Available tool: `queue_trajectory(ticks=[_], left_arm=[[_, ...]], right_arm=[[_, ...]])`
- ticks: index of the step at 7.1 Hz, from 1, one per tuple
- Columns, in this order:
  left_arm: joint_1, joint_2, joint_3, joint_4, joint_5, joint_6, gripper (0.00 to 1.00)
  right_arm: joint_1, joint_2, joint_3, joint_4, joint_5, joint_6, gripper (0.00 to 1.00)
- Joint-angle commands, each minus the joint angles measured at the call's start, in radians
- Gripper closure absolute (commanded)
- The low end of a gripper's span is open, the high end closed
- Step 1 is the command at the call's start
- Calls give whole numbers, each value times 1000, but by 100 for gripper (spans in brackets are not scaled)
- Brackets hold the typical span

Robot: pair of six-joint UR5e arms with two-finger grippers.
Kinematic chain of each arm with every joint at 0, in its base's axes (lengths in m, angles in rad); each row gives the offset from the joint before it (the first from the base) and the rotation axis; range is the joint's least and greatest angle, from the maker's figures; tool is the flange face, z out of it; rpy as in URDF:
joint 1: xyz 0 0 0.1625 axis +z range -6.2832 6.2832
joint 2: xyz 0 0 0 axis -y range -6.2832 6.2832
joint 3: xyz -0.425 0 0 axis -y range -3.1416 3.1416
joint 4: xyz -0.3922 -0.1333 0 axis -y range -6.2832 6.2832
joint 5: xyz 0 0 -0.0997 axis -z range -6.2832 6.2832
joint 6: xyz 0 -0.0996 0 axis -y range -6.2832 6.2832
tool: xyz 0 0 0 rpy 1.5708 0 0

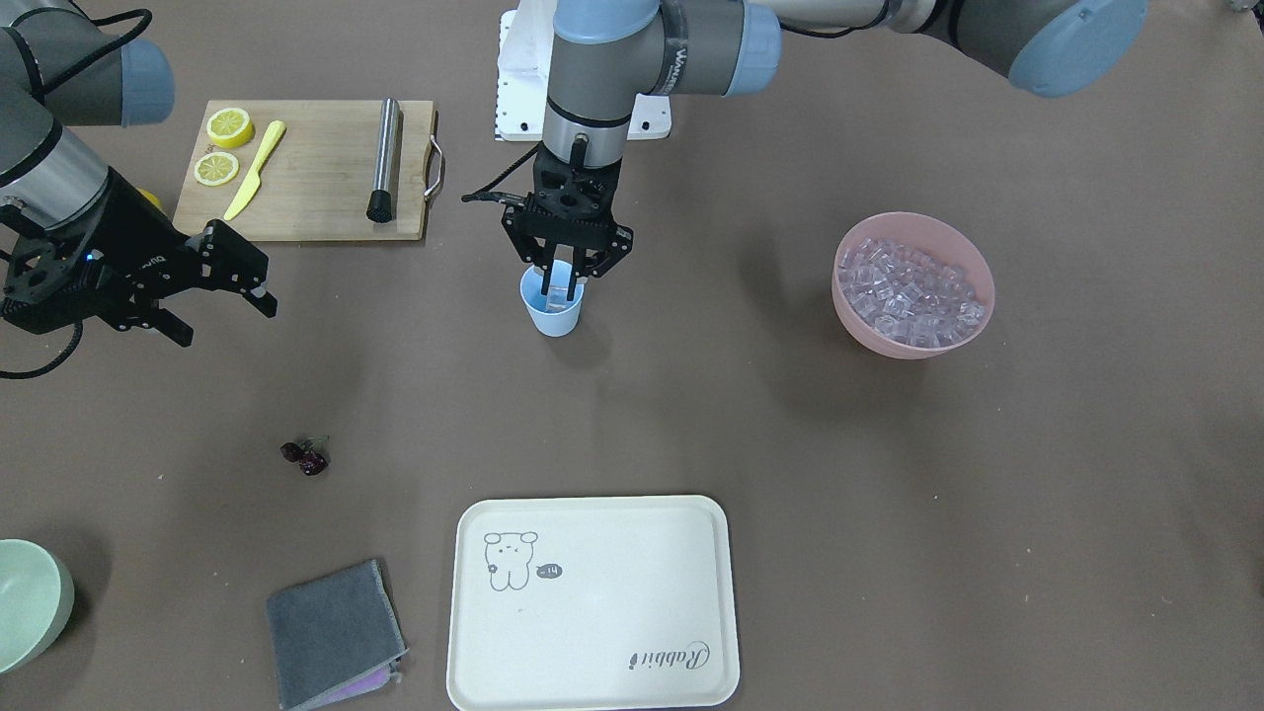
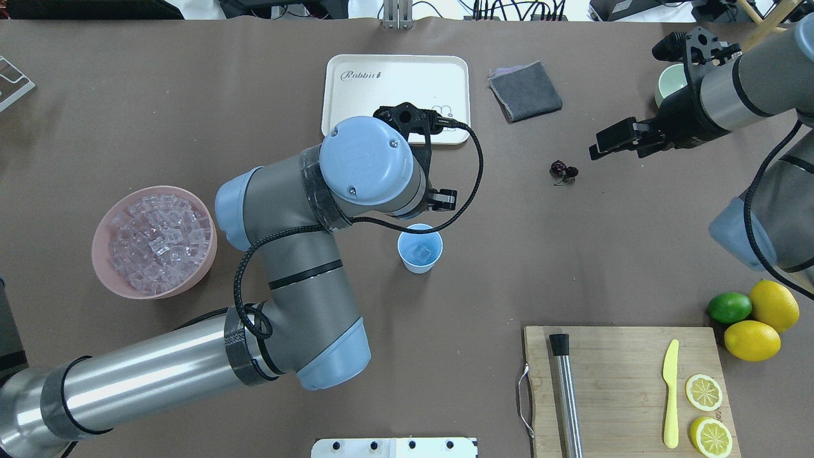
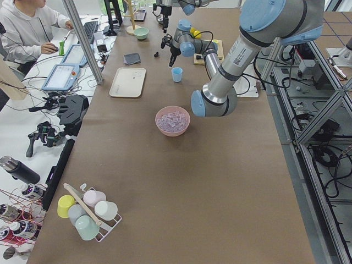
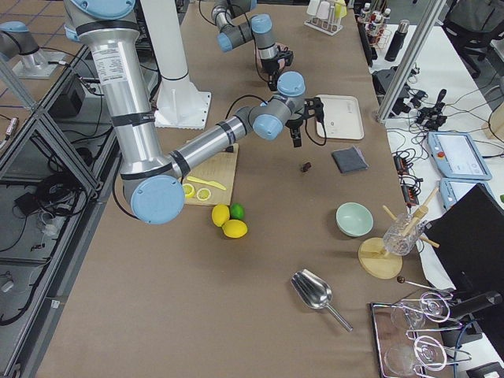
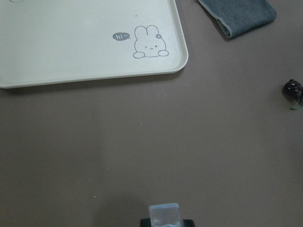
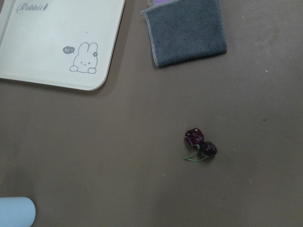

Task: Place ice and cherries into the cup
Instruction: 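Carry the ice cube with the left gripper over the cup, then open the left gripper to drop the ice cube into the cup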

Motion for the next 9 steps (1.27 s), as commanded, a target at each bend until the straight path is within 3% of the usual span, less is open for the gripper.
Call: queue_trajectory(ticks=[1, 3, 4, 5, 7, 8, 9], left_arm=[[32, 40, -41, 0, 2, -2, 100], [72, 35, -43, 2, 33, -46, 100], [80, 33, -41, 2, 46, -52, 89], [91, 32, -41, 0, 72, -52, 43], [91, 32, -41, 0, 74, -52, 4], [86, 43, -77, 2, 70, -57, 4], [54, 120, -193, 44, 61, -43, 7]], right_arm=[[1, -5, 3, 0, 2, 0, 0], [2, -8, 1, 0, 17, 0, 0], [4, -11, 1, 0, 19, 0, 0], [2, -12, 3, 0, 19, 0, 0], [2, -12, 4, 0, 19, 2, 0], [2, -12, 4, 0, 19, 0, 0], [2, -12, 6, 0, 19, 2, 0]])
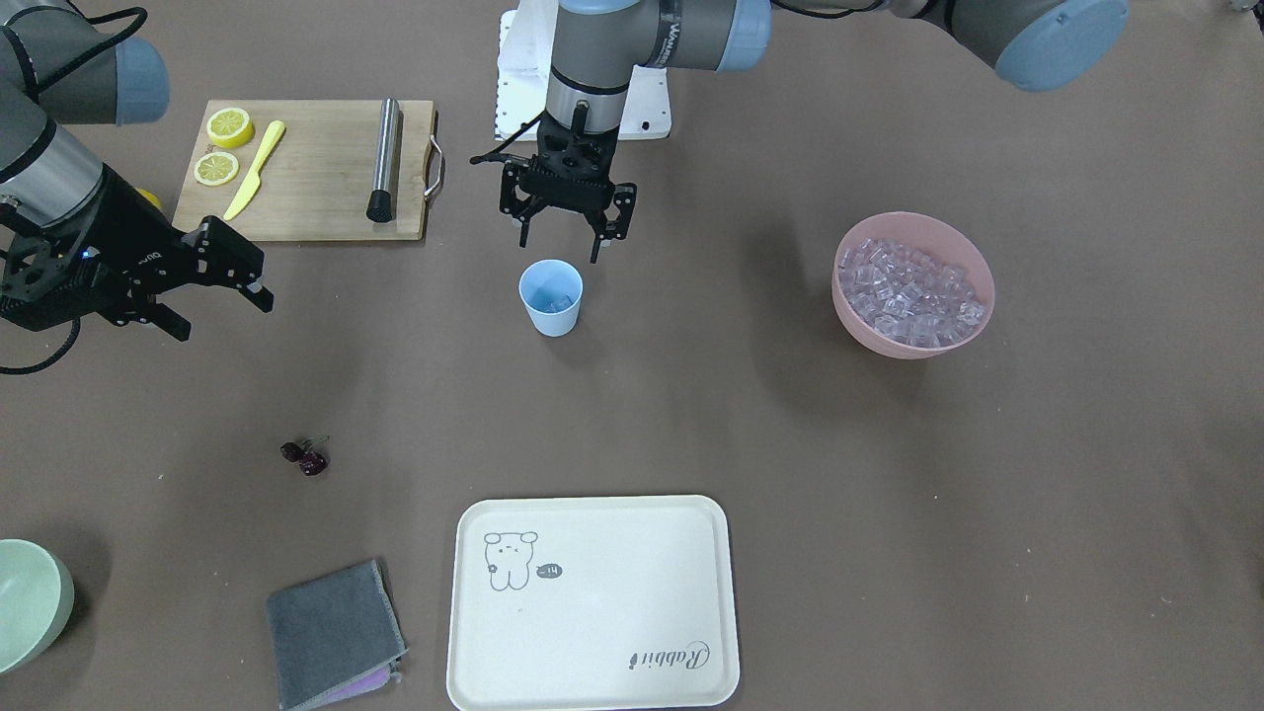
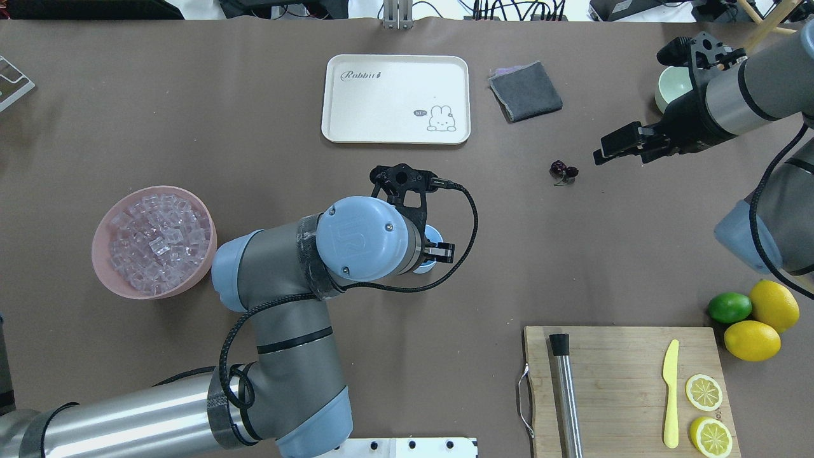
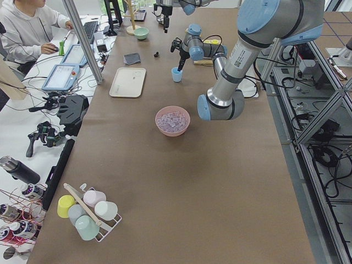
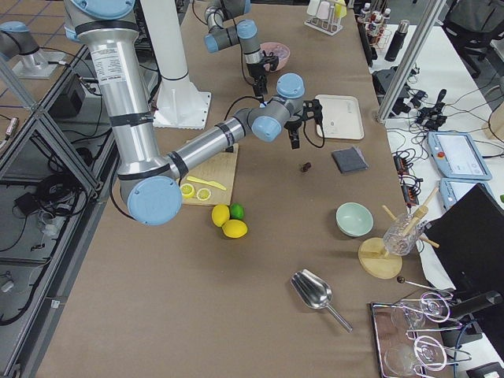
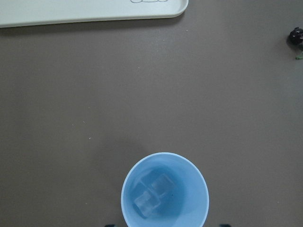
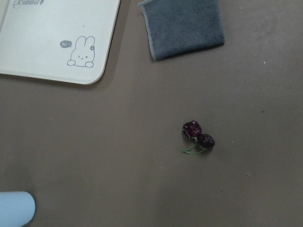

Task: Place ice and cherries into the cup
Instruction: 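Open the left gripper to drop the ice cube into the cup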

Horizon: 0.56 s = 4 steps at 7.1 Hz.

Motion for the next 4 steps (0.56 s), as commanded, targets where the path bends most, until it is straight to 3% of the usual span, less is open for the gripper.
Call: queue_trajectory(ticks=[1, 3, 4], left_arm=[[-90, 117, -176, 52, -90, 63, 8], [-212, 266, -254, 48, -217, 148, 8], [-297, 329, -258, 43, -379, 160, 8]], right_arm=[[0, 0, 1, 0, -2, 4, 0], [-2, 1, 0, 2, -6, 4, 0], [-2, 3, 1, 2, -8, 4, 0]])
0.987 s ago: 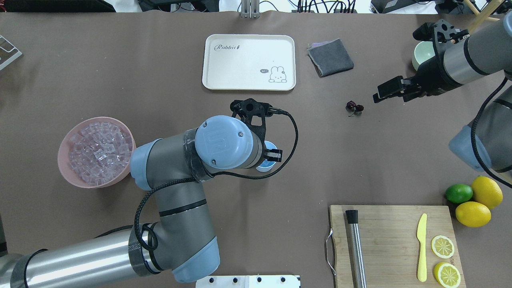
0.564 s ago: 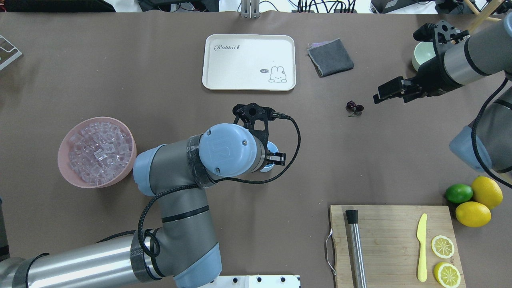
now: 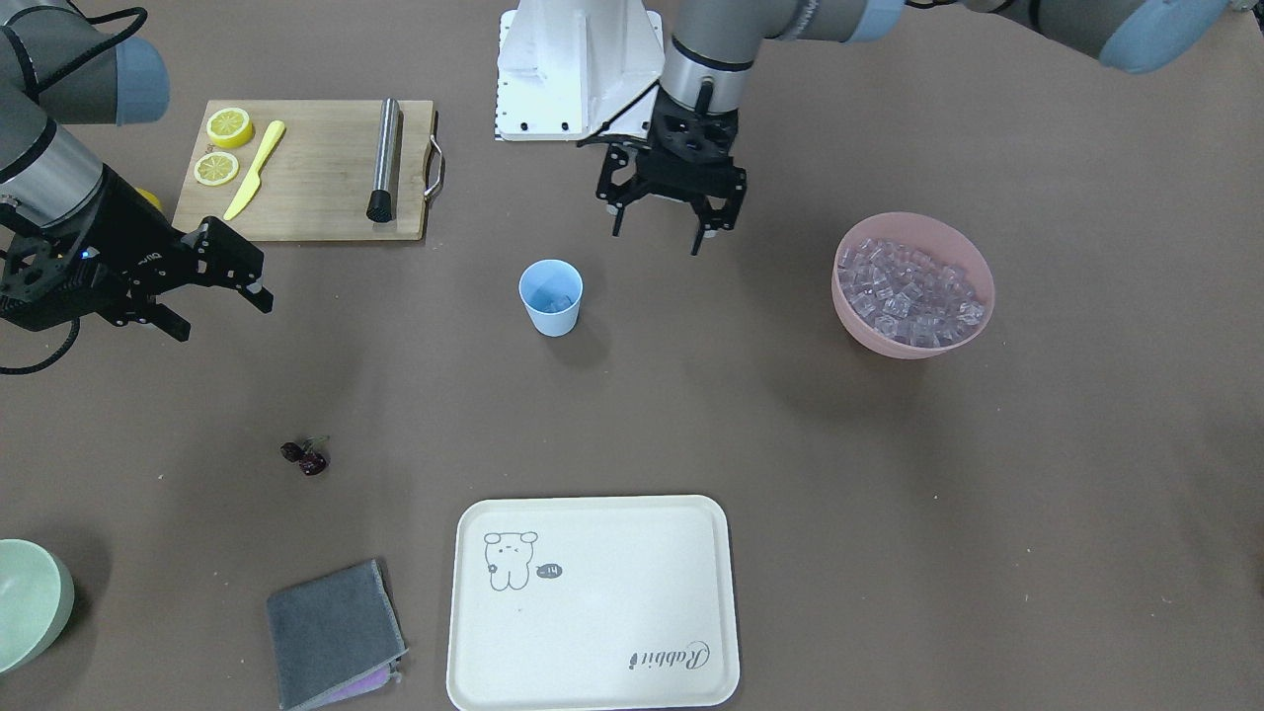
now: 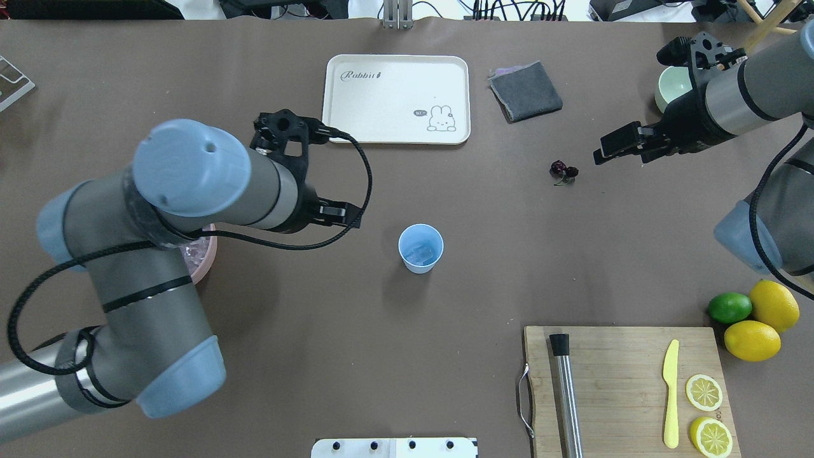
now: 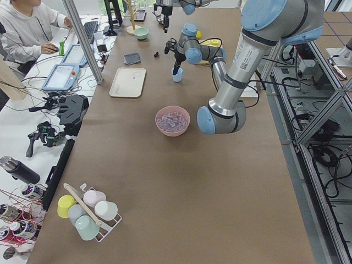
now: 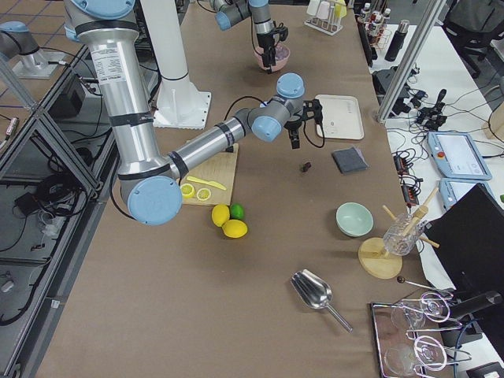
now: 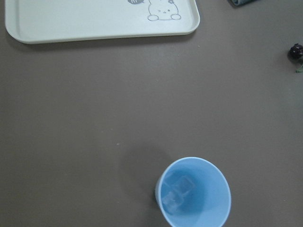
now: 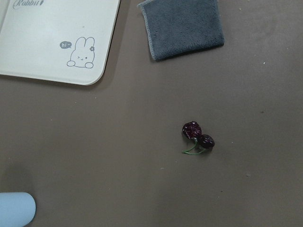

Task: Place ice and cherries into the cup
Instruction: 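Move the left gripper back over the ice bowl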

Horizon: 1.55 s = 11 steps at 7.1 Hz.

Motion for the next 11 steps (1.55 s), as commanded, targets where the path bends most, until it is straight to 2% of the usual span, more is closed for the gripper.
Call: queue_trajectory(ticks=[1, 2, 4, 6, 8, 9, 11], left_arm=[[-136, 190, -77, -8, -189, 35, 8], [-146, 287, -135, -8, -188, 23, 8], [-163, 383, -145, -10, -188, -120, 7], [-161, 383, -92, -25, -188, -211, 8], [-160, 389, 21, -161, -188, -212, 10], [-161, 390, 45, -201, -187, -218, 10], [-131, 389, 62, -202, -104, -274, 11]], right_arm=[[1, 3, 11, 1, -4, 0, 0], [1, 2, 15, 1, -7, 5, 0], [1, 2, 32, 1, -8, 5, 0], [1, 2, 37, 1, -8, 5, 0], [1, 2, 39, 1, -8, 5, 0], [1, 3, 39, 1, -8, 5, 0], [1, 5, 39, 1, -5, 5, 0]])
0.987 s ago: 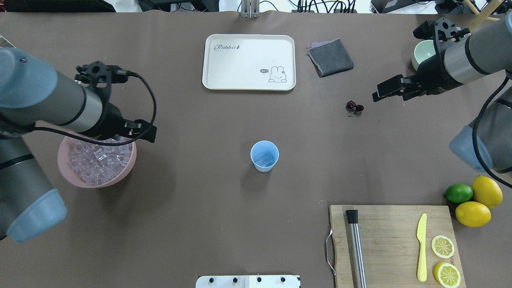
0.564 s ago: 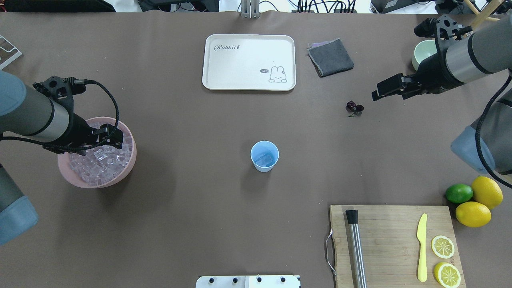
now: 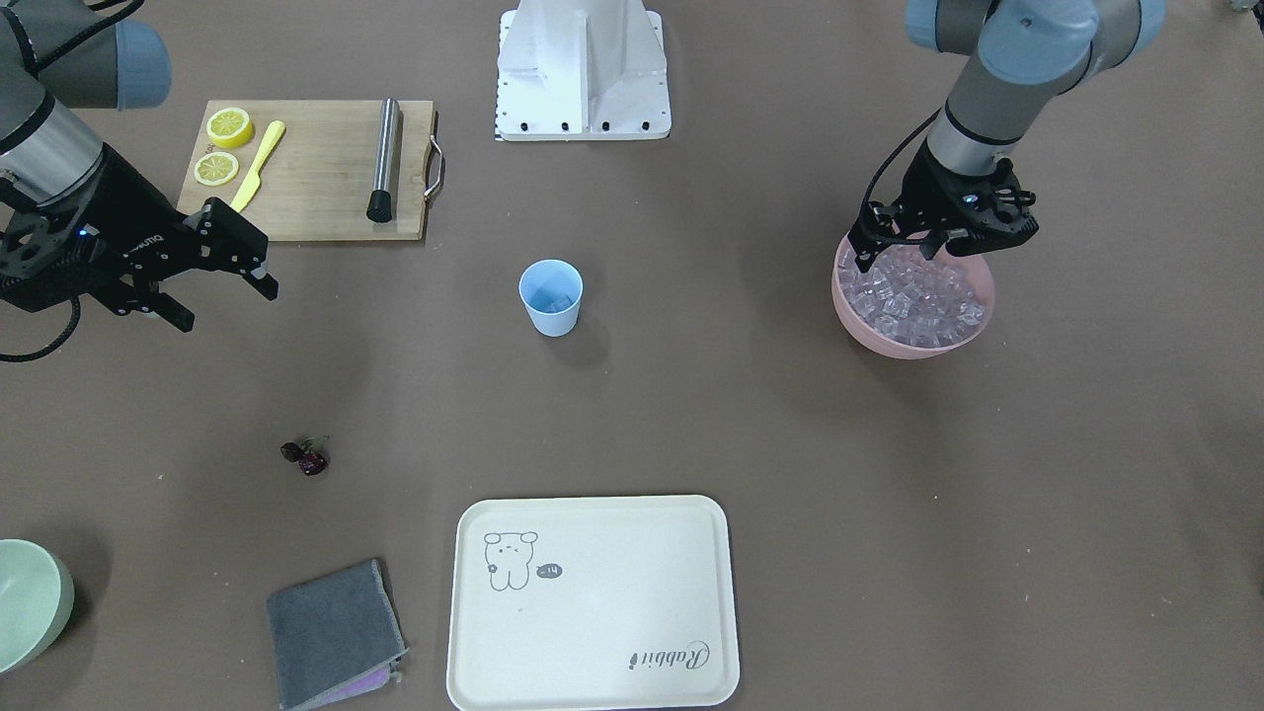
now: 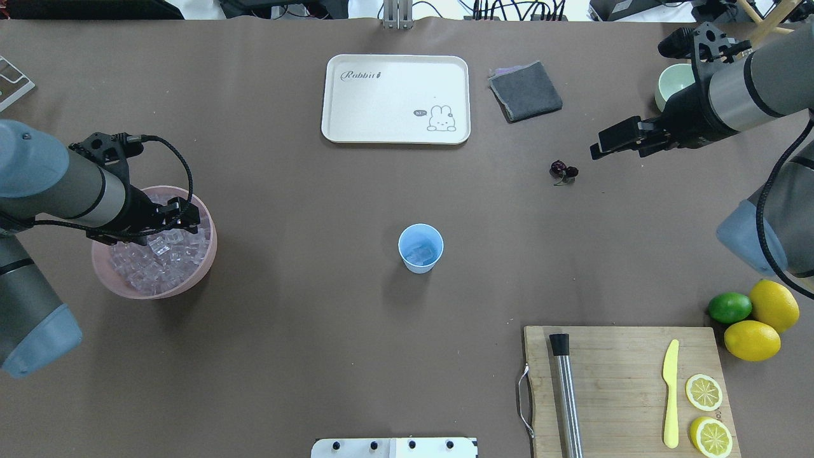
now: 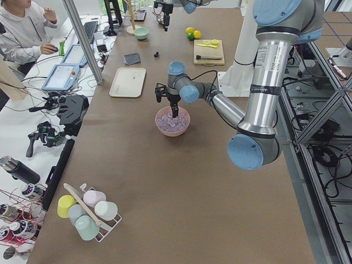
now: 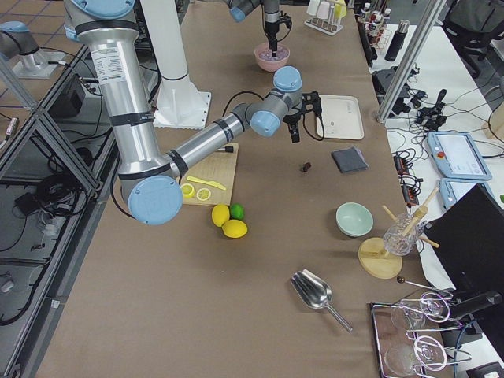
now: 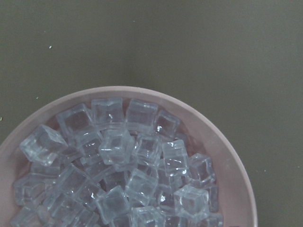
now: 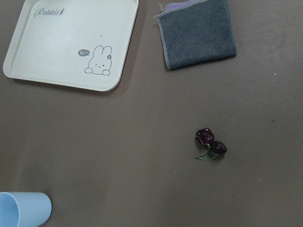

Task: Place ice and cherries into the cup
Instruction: 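Move the left gripper back over the ice bowl, then lower the left gripper into the bowl and grasp a third ice cube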

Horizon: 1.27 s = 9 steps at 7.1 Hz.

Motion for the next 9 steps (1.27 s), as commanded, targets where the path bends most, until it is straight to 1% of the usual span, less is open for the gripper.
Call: queue_trajectory(ticks=[1, 4, 6, 8, 9], left_arm=[[25, 5, 20, -7, 49, -26, 12], [44, 6, 41, -7, 88, -35, 16], [44, 20, 32, -7, 86, -32, 19], [39, 20, 29, -3, 86, -30, 19], [30, 23, 6, 17, 86, -30, 19]], right_arm=[[2, 0, 6, 0, 5, 0, 0], [2, -3, 14, 0, 7, 1, 0], [2, 1, 19, 0, 6, 30, 0], [0, 0, 32, 0, 6, 55, 0], [0, 0, 34, 0, 6, 60, 0]])
